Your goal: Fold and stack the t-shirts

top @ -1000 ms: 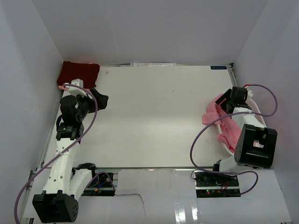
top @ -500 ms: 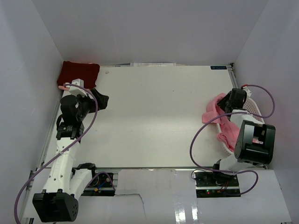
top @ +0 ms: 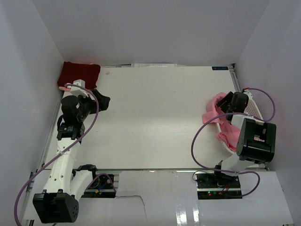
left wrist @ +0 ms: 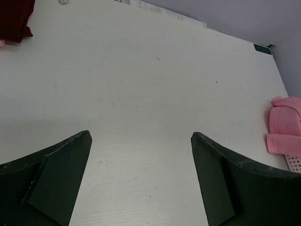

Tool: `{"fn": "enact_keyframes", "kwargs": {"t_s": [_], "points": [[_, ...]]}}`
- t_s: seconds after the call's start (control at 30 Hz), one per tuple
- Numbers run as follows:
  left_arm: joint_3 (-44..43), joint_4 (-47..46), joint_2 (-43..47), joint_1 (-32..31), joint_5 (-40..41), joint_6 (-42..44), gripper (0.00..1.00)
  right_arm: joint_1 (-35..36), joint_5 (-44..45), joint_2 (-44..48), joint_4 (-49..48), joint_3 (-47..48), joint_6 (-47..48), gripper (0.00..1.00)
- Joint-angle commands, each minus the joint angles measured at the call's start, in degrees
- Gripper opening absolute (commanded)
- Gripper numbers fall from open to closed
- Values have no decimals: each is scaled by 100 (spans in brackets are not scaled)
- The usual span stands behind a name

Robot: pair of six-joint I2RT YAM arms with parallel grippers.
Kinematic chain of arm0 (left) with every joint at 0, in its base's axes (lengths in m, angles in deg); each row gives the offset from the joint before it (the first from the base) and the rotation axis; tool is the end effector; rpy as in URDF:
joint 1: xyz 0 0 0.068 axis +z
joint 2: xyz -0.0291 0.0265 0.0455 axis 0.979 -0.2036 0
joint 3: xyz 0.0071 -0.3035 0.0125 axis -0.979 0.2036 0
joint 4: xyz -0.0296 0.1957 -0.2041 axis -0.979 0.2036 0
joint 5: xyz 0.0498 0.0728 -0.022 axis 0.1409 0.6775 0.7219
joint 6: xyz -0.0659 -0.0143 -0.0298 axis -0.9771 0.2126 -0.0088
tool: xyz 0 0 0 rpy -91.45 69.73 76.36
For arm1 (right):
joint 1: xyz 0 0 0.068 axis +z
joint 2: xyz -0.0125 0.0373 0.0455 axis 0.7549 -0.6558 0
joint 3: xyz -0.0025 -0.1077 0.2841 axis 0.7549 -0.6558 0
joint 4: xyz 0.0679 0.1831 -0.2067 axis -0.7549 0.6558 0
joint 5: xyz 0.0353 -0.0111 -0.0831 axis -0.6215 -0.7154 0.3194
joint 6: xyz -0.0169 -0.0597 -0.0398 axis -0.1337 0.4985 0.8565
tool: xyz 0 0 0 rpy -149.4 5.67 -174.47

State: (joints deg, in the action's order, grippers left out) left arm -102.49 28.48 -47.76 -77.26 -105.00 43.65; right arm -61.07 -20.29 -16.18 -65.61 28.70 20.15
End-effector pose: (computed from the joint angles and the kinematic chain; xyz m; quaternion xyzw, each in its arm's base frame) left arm 0.2316 -0.0127 0.3343 -0.0688 0.8002 -0.2075 0.5585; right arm 0.3503 -0.0803 0.1786 0.3253 0.8043 0.0358 0.4960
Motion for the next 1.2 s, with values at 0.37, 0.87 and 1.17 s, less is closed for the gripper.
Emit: {"fn": "enact_keyframes", "kwargs": {"t_s": [0.37,0.87,1.17], "points": [[-64,-109,-1,-3,-176,54,98,-7,-117,-35,-707,-127,107,65],[-55,-118,-63,-3,-256,54,98,-34,-442,-774,-2263,-153,168,24],[-47,-127,-63,-3,-273,54,98,-43,-802,-89,-2360,-285,326,8]]}}
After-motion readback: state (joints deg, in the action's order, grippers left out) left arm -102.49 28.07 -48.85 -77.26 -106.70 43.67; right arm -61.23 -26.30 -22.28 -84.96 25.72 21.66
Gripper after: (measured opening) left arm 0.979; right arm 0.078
